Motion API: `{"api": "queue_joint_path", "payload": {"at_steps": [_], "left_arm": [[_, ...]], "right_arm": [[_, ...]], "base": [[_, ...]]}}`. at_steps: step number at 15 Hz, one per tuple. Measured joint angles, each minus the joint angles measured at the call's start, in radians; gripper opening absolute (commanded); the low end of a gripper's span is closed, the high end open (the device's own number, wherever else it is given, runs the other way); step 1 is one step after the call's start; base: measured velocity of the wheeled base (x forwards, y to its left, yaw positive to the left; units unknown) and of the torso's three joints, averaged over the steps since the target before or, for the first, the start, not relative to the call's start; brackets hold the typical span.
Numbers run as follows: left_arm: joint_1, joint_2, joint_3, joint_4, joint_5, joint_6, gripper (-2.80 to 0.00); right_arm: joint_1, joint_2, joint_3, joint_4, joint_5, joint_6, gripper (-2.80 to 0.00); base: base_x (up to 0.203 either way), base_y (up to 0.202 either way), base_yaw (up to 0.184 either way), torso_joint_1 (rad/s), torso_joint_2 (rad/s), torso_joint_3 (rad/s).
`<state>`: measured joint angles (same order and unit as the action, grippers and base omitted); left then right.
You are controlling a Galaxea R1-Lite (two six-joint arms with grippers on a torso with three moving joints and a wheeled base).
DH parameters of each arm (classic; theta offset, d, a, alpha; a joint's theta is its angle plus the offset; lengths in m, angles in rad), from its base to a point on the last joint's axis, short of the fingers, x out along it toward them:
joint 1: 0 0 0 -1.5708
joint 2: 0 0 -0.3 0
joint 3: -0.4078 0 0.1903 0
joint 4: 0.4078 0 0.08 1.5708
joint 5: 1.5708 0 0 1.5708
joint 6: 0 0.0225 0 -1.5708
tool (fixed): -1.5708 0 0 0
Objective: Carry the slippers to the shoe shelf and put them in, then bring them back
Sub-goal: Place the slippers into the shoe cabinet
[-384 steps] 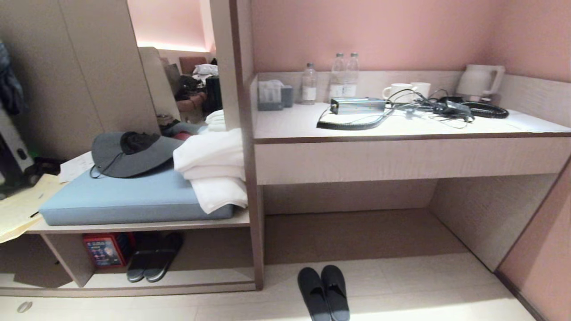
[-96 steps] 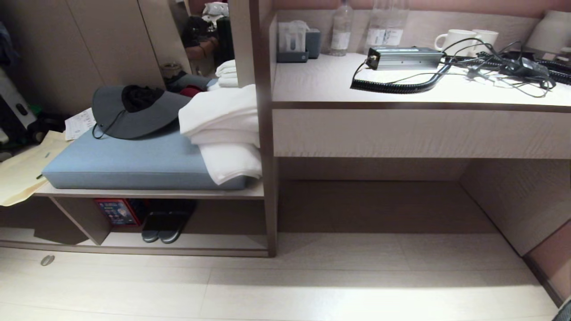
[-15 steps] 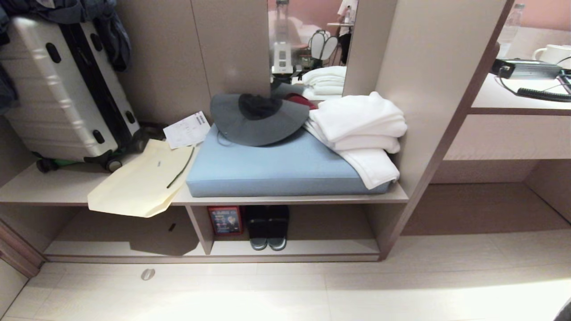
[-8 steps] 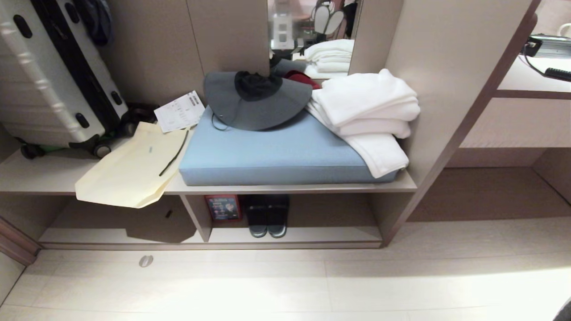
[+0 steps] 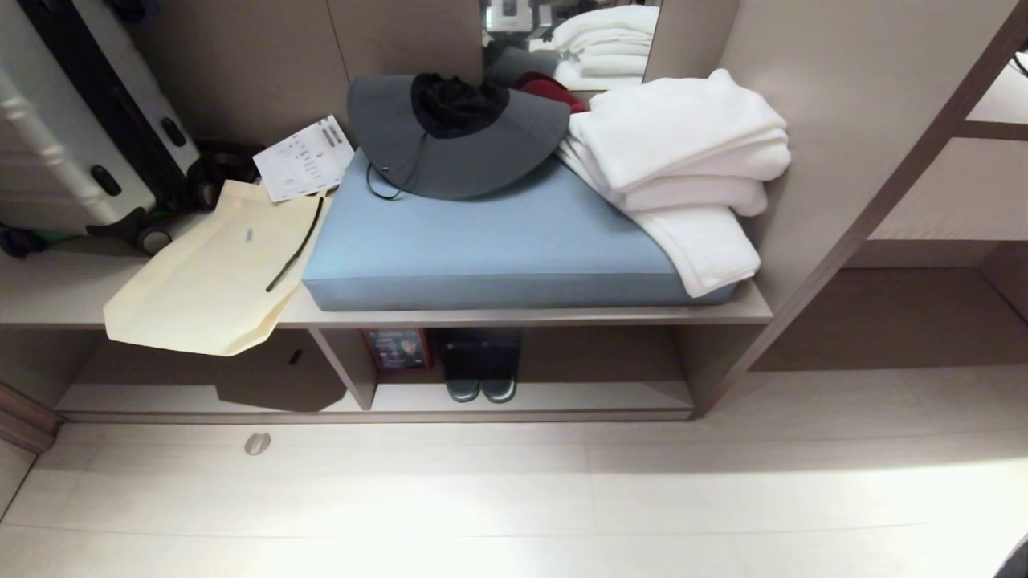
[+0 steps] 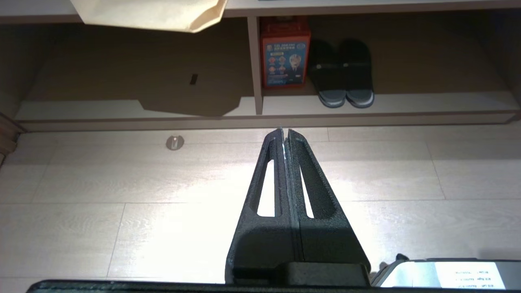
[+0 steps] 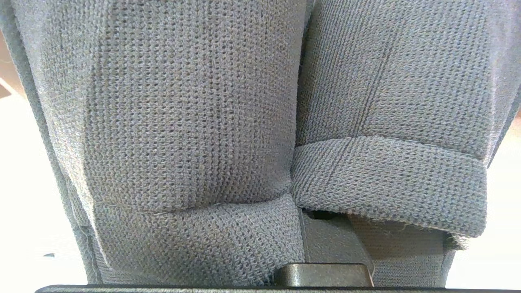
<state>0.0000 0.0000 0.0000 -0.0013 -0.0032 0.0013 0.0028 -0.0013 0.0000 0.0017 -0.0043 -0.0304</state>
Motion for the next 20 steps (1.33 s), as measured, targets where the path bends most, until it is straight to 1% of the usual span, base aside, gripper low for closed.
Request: {"api": "queue_joint_path", "payload": {"at_steps": [20], "left_arm": [[0.000,0.000,0.000,0.000,0.000,0.000,-2.80]], "right_arm": [[0.000,0.000,0.000,0.000,0.000,0.001,-2.80]], "base": [[0.000,0.000,0.000,0.003,0.00,-0.199]]}}
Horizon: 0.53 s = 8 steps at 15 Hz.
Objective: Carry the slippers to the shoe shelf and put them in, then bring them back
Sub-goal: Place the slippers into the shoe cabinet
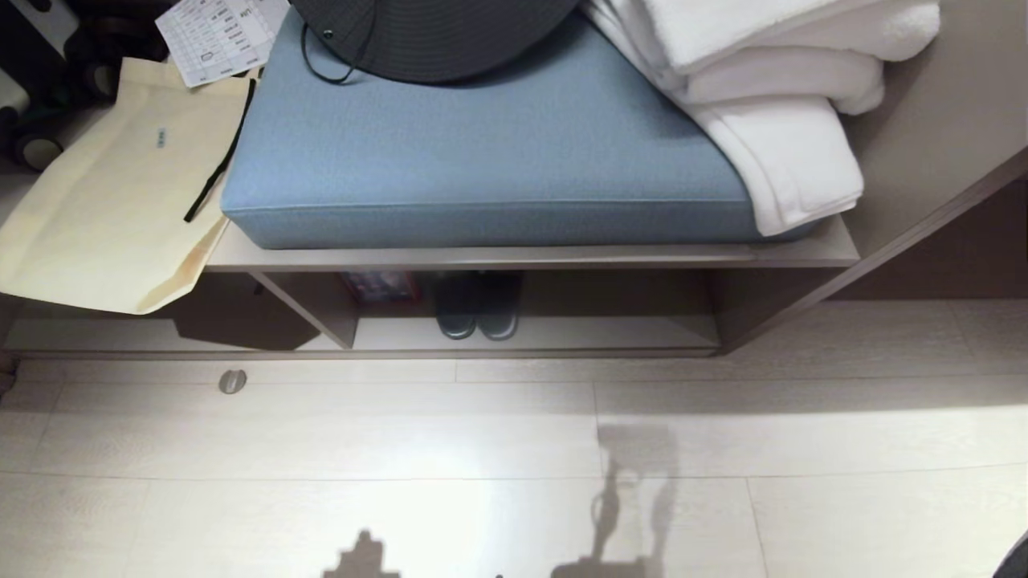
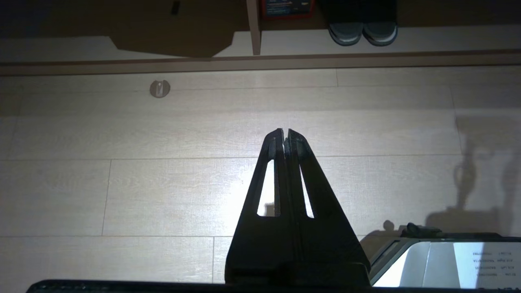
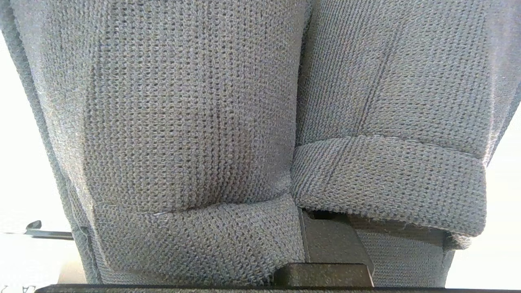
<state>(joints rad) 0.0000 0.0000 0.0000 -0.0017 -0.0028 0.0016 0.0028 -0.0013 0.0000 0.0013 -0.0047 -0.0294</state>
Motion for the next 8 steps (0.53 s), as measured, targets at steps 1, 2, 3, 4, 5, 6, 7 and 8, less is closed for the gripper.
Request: {"api": "queue_joint_path", "payload": {"at_steps": [1,2,3,4,5,6,7,8], "left_arm": [[0.000,0.000,0.000,0.000,0.000,0.000,-2.80],[0.000,0.000,0.000,0.000,0.000,0.000,-2.80],[0.000,0.000,0.000,0.000,0.000,0.000,-2.80],[0.000,0.000,0.000,0.000,0.000,0.000,-2.80],[0.000,0.000,0.000,0.000,0.000,0.000,-2.80],[0.000,0.000,0.000,0.000,0.000,0.000,-2.80],[0.000,0.000,0.000,0.000,0.000,0.000,-2.80],[0.000,0.000,0.000,0.000,0.000,0.000,-2.80]], "right_arm": [[0.000,0.000,0.000,0.000,0.000,0.000,-2.80],[0.000,0.000,0.000,0.000,0.000,0.000,-2.80],[0.000,0.000,0.000,0.000,0.000,0.000,-2.80],[0.000,0.000,0.000,0.000,0.000,0.001,-2.80],[0.000,0.000,0.000,0.000,0.000,0.001,-2.80],[0.000,0.000,0.000,0.000,0.000,0.000,-2.80],[0.000,0.000,0.000,0.000,0.000,0.001,-2.80],[0.000,0.000,0.000,0.000,0.000,0.000,-2.80]], "base": [[0.000,0.000,0.000,0.002,0.01,-0.193],[0.000,0.000,0.000,0.006,0.00,-0.198],[0.000,0.000,0.000,0.002,0.01,-0.201],[0.000,0.000,0.000,0.011,0.01,-0.194],[0.000,0.000,0.000,0.007,0.00,-0.196],[0.000,0.000,0.000,0.000,0.01,-0.196],[0.000,0.000,0.000,0.003,0.01,-0.202],[0.000,0.000,0.000,0.002,0.00,-0.203]]}}
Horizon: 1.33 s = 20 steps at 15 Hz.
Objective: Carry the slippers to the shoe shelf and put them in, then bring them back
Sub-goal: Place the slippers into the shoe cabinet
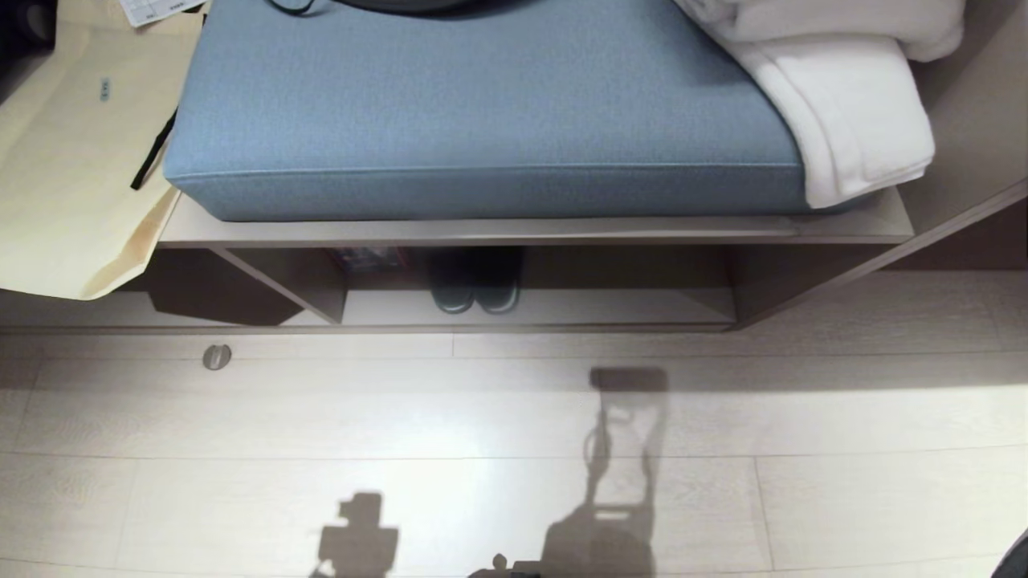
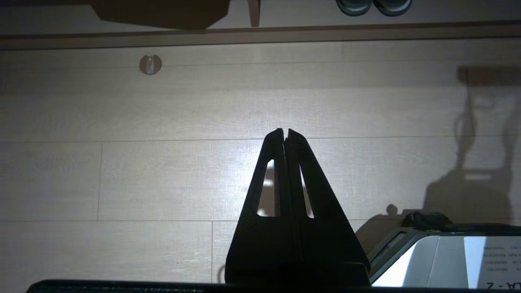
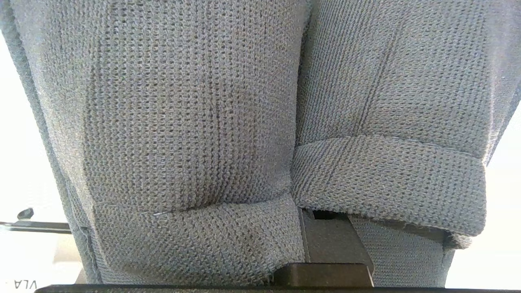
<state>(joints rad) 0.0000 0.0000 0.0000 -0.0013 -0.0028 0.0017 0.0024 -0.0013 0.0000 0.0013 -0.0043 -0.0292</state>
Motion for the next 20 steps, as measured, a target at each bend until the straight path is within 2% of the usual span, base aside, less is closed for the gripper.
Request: {"api": "queue_joint_path", "payload": {"at_steps": [20], "left_arm": [[0.000,0.000,0.000,0.000,0.000,0.000,-2.80]], "right_arm": [[0.000,0.000,0.000,0.000,0.000,-0.001,-2.80]], "base": [[0.000,0.000,0.000,0.002,0.00,-0.194]]}}
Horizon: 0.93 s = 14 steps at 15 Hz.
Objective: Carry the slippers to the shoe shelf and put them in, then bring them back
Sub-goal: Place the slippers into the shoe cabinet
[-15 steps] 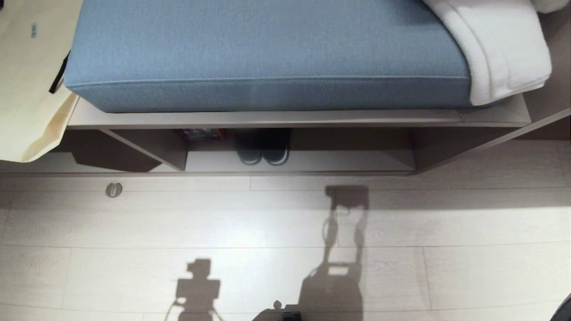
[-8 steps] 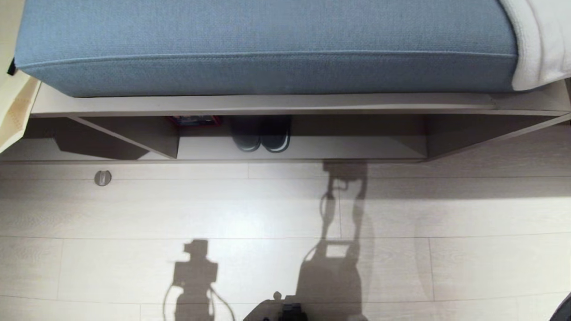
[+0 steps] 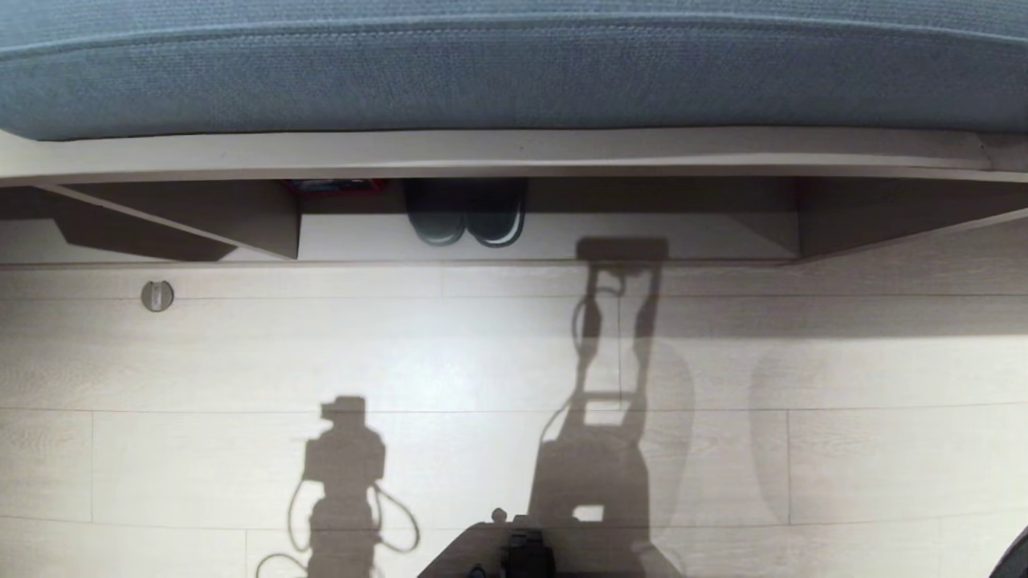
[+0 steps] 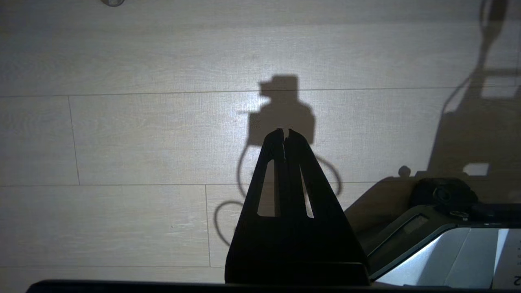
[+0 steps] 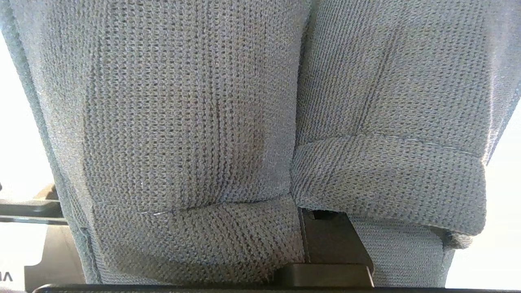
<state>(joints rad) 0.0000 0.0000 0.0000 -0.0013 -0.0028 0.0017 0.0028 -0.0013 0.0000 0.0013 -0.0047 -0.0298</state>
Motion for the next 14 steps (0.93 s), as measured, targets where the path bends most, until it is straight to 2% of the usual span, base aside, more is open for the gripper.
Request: {"api": "queue_joint_path", "payload": {"at_steps": [14], "left_arm": [[0.000,0.000,0.000,0.000,0.000,0.000,-2.80]], "right_arm": [[0.000,0.000,0.000,0.000,0.002,-0.006,-2.80]], "base": [[0.000,0.000,0.000,0.002,0.00,-0.197]]}}
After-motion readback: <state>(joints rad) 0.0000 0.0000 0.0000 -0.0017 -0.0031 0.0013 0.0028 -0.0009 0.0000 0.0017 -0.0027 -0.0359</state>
